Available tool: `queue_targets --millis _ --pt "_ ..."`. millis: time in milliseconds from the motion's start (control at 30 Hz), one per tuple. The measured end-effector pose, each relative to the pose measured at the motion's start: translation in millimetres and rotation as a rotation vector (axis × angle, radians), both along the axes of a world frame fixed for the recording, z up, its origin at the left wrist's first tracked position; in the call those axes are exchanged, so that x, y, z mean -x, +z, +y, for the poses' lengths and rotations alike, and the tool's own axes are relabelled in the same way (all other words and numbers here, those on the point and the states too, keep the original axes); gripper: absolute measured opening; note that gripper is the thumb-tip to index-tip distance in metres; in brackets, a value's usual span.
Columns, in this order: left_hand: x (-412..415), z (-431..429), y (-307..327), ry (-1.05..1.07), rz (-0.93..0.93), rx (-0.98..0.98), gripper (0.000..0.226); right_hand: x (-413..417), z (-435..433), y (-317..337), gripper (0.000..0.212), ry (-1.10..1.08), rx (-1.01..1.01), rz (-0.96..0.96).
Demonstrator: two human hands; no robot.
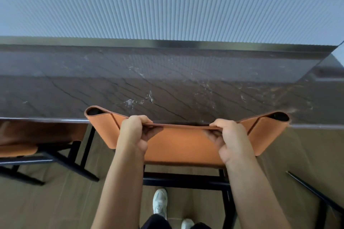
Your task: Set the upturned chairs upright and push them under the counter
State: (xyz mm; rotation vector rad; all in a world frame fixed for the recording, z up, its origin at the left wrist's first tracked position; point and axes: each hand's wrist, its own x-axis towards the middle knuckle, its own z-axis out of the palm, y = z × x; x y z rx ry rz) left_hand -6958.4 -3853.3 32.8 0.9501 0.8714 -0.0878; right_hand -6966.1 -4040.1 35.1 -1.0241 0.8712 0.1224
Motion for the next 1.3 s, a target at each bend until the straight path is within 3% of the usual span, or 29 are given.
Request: queue_targets --millis 300,467,633,700,800,933,1300 --pt "-41.6 76.2 -9.9 0.267 -0.021 -0.072 0.013 -54.1 78.7 -20.7 0.019 0.119 -0.03 -0.122" --pt "-53.2 112.3 -46.8 0.325 0.051 -0.126 0.013 -57.3 116.5 -61.6 0.032 0.195 -0.062 -0.038" --pt "-38.9 149.9 -90.8 0.356 0.164 -0.154 0.035 -39.7 151.5 -94.6 0.026 0.251 -0.172 0.027" --pt "-31.1 155.5 -99.9 0.345 0.215 -0.174 0.045 -36.2 153.4 -96.5 0.021 0.243 -0.132 0.045" --pt "-29.6 152.7 -103.7 0.34 0.223 -0.173 0.041 -32.8 147.7 -93.6 0.015 0.283 -0.119 0.033" --pt "-22.5 150.7 -109.2 0.391 0.226 -0.169 0.039 -25.2 146.0 -95.8 0.024 0.288 -0.138 0.061" --pt "36.1 137.3 -136.5 0.407 0.281 -0.099 0.051 23.1 130.2 -128.9 0.021 0.314 -0.139 0.175"
